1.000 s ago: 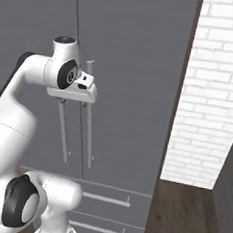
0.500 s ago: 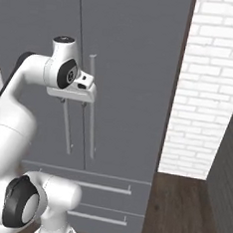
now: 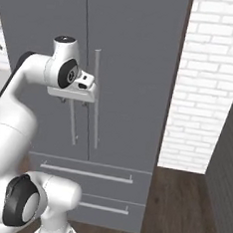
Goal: Take the strawberry from the fridge and place it on top of the pancake, located on the dining counter.
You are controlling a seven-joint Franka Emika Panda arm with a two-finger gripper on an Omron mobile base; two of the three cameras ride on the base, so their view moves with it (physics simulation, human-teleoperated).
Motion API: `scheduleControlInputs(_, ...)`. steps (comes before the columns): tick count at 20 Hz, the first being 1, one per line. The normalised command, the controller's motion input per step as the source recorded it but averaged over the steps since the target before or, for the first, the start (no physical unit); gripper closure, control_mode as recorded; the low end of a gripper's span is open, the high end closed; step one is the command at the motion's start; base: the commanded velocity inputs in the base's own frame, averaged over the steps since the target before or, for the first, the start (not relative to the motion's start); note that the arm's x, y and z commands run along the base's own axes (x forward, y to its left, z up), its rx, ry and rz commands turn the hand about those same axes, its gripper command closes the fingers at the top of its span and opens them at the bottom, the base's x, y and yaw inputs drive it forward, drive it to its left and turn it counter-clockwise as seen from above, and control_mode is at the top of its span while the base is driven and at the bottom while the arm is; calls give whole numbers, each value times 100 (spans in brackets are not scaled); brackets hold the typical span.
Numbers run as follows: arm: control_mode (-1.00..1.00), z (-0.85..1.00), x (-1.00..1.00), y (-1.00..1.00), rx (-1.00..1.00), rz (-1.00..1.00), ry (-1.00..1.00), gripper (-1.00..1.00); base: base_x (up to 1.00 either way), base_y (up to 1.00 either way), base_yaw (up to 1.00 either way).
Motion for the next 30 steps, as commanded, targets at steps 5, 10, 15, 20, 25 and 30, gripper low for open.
scheduleControlInputs(5,100,0,0,0,0,0,0,-100,-59,-1,1)
scheduleControlInputs(10,100,0,0,0,0,0,0,-100,-32,0,6)
scheduleControlInputs(15,100,0,0,0,0,0,0,-100,-9,0,13)
scheduleControlInputs(20,-100,0,0,0,0,0,0,-100,0,0,3)
scheduleControlInputs(25,-100,-21,49,15,0,0,-11,-100,0,0,0)
scheduleControlInputs(30,-100,-12,99,50,0,0,-25,-100,0,0,0)
